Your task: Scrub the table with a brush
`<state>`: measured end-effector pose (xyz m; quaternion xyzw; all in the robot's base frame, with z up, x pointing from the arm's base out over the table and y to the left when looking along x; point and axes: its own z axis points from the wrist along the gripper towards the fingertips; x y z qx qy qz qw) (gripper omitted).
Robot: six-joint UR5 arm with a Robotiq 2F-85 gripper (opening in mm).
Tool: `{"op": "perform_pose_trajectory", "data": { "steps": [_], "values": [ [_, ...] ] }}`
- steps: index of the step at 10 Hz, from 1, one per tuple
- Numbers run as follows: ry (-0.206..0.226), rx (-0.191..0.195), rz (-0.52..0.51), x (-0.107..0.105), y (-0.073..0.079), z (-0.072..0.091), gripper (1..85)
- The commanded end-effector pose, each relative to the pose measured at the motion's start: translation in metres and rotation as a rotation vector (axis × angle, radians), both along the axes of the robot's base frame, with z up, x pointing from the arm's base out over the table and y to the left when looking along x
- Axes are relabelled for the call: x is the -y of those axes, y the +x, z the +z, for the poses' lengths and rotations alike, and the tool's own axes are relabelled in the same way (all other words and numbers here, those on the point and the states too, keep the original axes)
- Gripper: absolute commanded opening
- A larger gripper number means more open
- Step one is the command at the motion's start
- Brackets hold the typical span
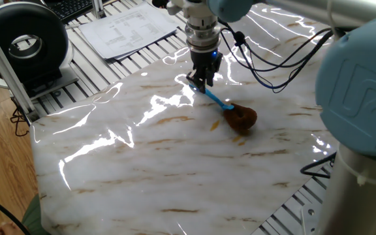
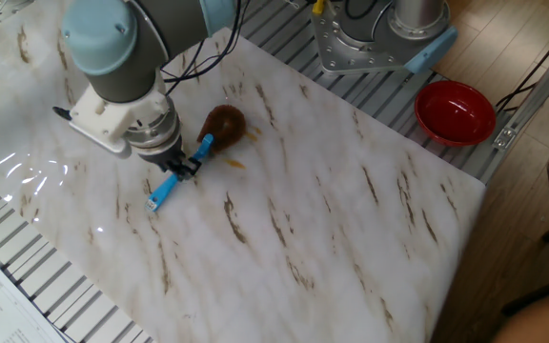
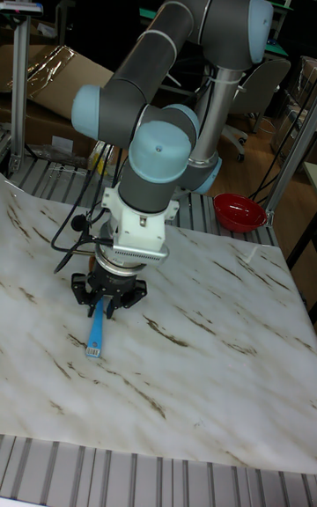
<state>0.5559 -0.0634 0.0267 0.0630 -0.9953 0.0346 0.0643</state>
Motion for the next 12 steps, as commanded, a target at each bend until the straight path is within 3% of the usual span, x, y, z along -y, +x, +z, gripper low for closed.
{"op": "perform_pose_trajectory", "data": {
  "steps": [1,5,8,9,10,12],
  "values": [
    [0.011,-0.031,-0.014,-0.002,-0.006,-0.003,36.3],
    [0.044,0.004,-0.022,-0.009,0.009,-0.024,36.0],
    [0.039,0.004,-0.019,-0.005,0.007,-0.028,34.0],
    [0.022,-0.004,-0.033,-0.003,0.007,-0.026,30.0],
    [-0.033,-0.025,-0.042,0.007,0.004,-0.019,5.7],
    [-0.008,-0.026,-0.061,-0.001,0.002,-0.013,2.0]
  ]
}}
